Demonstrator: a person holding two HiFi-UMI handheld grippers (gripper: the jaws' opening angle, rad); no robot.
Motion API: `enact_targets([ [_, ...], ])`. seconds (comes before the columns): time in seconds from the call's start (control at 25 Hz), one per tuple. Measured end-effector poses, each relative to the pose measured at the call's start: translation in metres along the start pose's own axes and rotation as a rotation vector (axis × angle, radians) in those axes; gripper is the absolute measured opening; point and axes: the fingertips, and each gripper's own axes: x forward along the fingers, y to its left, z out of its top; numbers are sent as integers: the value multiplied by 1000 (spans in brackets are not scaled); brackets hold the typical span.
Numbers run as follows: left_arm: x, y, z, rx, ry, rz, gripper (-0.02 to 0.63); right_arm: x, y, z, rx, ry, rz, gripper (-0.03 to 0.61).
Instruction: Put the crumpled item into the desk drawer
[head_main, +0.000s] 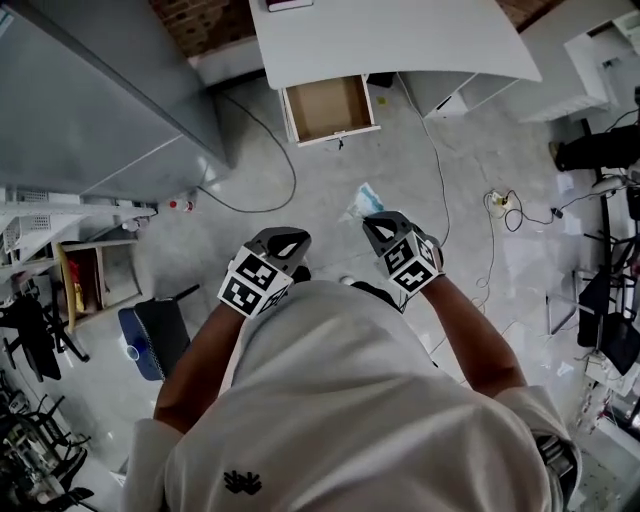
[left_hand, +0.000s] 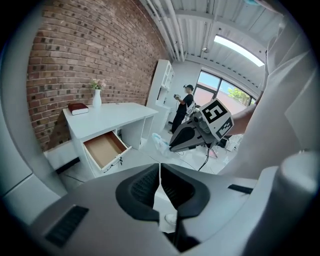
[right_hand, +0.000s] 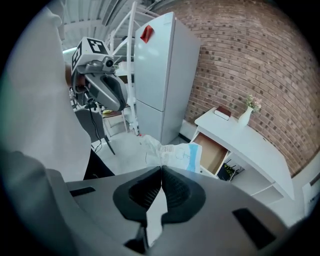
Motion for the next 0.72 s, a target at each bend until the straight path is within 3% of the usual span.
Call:
enact_targets([
  [0.2,-8,61,0,34,18,-38,29,36,-21,26,16,45,-44,29],
  [0.36,-14,93,3,7,-2,-44,29,61,-37,34,0,91,-41,29],
  [0.72,-7,141,18,-48,-20,13,29,130,-121,44,-70,135,-47,29],
])
